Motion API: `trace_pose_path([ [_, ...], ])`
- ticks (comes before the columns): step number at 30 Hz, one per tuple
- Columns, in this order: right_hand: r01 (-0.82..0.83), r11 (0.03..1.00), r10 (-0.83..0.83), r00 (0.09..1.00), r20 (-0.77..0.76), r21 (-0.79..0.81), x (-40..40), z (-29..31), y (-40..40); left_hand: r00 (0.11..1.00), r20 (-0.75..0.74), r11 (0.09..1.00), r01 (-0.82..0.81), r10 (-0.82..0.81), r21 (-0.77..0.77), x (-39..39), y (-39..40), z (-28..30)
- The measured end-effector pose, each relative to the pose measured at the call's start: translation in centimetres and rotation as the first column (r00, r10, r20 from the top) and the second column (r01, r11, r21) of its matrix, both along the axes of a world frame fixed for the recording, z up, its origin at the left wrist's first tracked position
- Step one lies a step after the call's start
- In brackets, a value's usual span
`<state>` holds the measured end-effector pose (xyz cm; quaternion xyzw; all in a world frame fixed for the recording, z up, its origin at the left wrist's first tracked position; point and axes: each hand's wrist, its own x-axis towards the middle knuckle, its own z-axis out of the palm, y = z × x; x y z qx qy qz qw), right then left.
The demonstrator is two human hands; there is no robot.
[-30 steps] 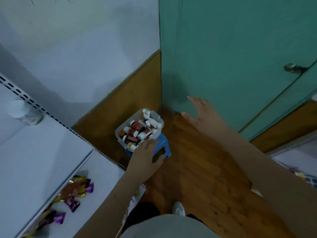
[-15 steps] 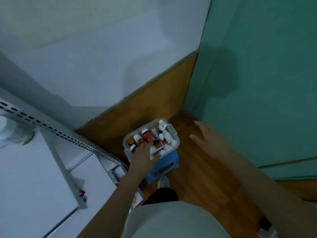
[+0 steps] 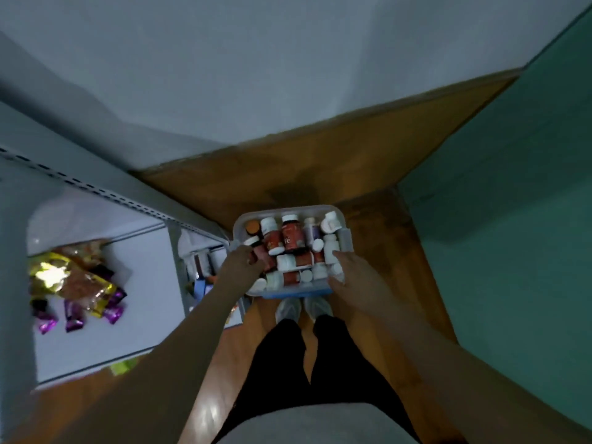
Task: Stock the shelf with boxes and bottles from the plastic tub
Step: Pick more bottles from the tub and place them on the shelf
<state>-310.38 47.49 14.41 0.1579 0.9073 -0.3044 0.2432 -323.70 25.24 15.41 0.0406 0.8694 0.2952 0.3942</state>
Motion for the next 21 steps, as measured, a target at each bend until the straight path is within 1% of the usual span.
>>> trace_pose_path([
  [3,-0.114,0.993,0.114,0.992,0.060,0.008,-1.5,-4.8,0.4,0.995,0.021,0.992,-0.097,0.099,-0.086,-0.4,0.0,-4.1],
  [6,-0.170,0.985,0.174,0.977,0.119,-0.042,-2.4,-9.4,0.6,0.990,0.042,0.986,-0.133,0.137,-0.096,-1.1,1.4,-7.6],
  [10,-0.221,0.971,0.227,0.972,0.058,-0.091,-3.7,-14.8,0.0,0.986,0.036,0.982,-0.156,0.161,-0.108,-3.0,3.3,-12.7],
  [13,-0.238,0.970,0.240,0.971,0.022,-0.056,-4.5,-18.3,-0.6,0.977,-0.002,0.971,-0.214,0.215,-0.107,-4.2,4.5,-16.6],
  [16,-0.267,0.963,0.269,0.962,0.041,-0.033,-4.9,-21.1,-1.4,0.968,-0.031,0.954,-0.250,0.249,-0.163,-5.0,5.4,-19.6],
  [21,-0.190,0.982,0.191,0.981,-0.022,0.015,-5.0,-23.1,-2.6,0.955,-0.036,0.926,-0.293,0.293,-0.238,-5.7,6.8,-21.3],
])
